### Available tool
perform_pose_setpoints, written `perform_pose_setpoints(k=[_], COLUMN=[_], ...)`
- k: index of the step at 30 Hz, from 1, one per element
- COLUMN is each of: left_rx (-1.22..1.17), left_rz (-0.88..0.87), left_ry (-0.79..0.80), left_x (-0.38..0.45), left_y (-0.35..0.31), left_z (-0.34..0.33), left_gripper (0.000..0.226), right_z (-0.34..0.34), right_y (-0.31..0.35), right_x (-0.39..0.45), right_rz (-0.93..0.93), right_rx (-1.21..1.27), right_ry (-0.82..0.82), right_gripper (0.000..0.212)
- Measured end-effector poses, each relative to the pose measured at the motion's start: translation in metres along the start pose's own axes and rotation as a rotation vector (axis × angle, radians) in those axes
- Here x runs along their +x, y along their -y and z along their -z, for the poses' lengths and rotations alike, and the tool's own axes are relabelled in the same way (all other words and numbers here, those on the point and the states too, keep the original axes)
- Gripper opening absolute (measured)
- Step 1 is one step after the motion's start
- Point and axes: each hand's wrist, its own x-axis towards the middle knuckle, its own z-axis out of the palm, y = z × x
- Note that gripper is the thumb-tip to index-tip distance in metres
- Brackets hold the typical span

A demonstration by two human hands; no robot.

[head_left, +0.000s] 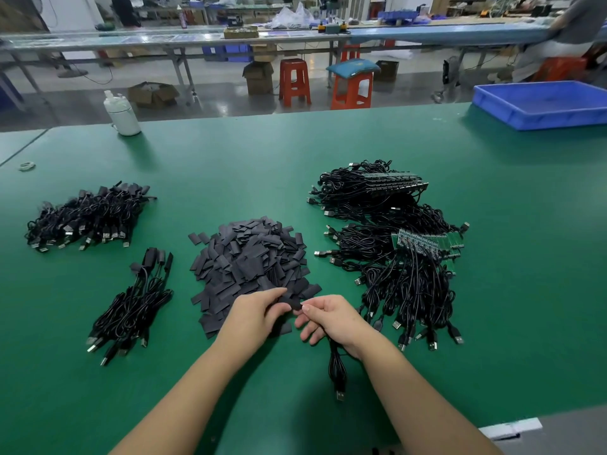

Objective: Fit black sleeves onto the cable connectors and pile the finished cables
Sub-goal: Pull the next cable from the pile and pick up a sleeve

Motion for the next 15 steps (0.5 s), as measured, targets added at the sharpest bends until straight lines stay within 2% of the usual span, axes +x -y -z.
perform_pose_setpoints(k=[4, 9, 12, 15], left_rx=[-0.173, -0.235, -0.175, -0.135], left_rz=[0.097, 0.124, 0.099, 0.055], left_ry=[0.105, 0.124, 0.070, -0.023], left_x=[-0.001, -0.001, -0.001, -0.005], left_y=[-0.001, -0.010, -0.012, -0.014], left_z=[-0.001, -0.004, -0.004, -0.002], left_gripper=[0.032, 0.035, 0.039, 0.053], right_z=[-0.004, -0.007, -0.007, -0.007], right_y=[0.000, 0.003, 0.004, 0.006], right_x=[-0.001, -0.003, -0.005, -0.006], right_rz=[-0.010, -0.010, 0.003, 0.007], right_rx=[-0.045, -0.096, -0.070, 0.018], right_ry=[0.004, 0.007, 0.010, -0.013], right_gripper=[0.022, 0.021, 0.018, 0.016])
